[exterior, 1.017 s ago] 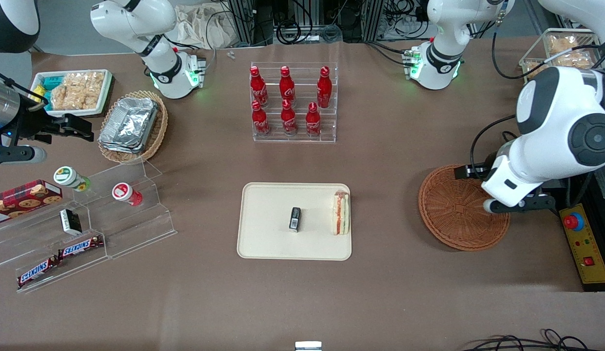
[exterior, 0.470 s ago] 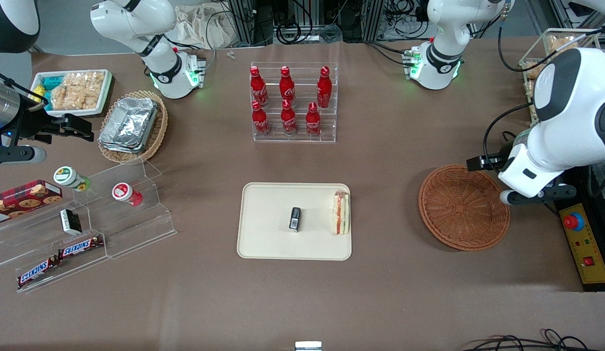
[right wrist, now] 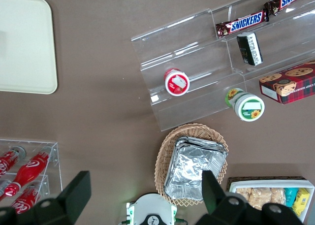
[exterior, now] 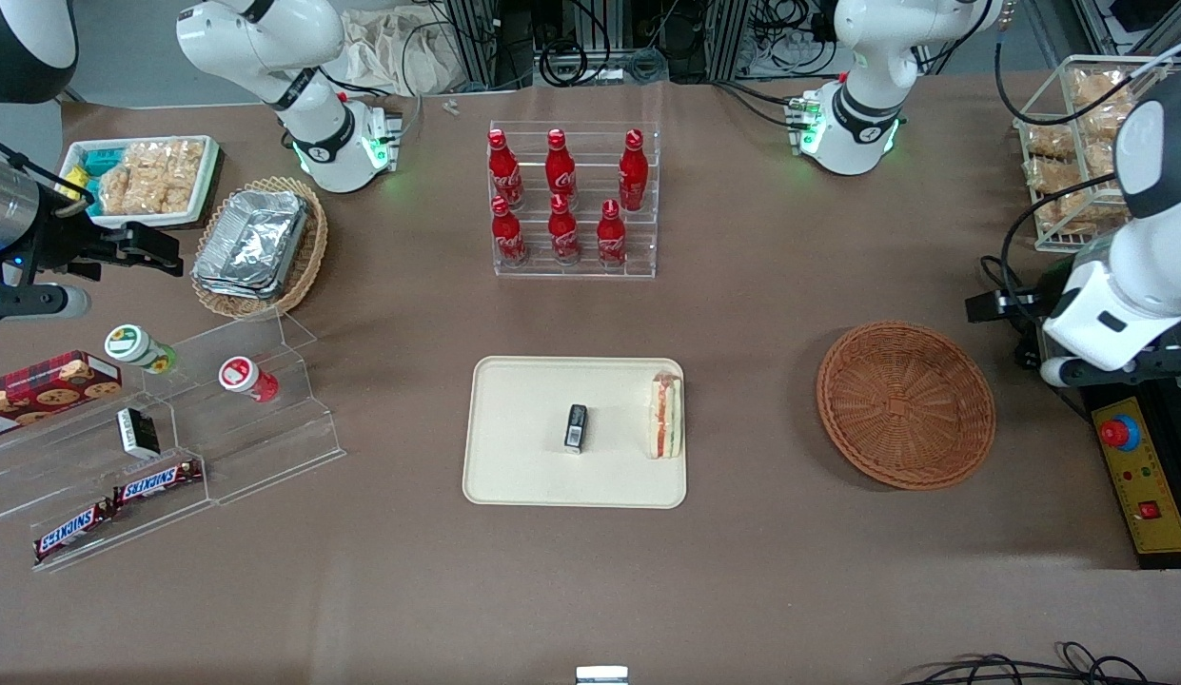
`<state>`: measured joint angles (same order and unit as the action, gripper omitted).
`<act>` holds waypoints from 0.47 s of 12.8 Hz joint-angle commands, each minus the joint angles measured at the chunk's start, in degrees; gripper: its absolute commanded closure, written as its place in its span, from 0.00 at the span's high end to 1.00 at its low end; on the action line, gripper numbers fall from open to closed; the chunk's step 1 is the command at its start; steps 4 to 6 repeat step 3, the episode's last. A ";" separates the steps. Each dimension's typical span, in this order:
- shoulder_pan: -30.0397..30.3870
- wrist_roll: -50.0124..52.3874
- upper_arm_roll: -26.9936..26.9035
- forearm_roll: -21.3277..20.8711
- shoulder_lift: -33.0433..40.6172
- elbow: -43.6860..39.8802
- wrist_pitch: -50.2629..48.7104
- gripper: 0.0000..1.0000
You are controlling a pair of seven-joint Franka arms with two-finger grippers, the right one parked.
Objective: Place sandwich from basket to tray
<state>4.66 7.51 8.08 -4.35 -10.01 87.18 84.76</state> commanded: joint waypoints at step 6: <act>-4.66 -3.12 -7.02 2.51 1.93 0.18 -1.79 1.00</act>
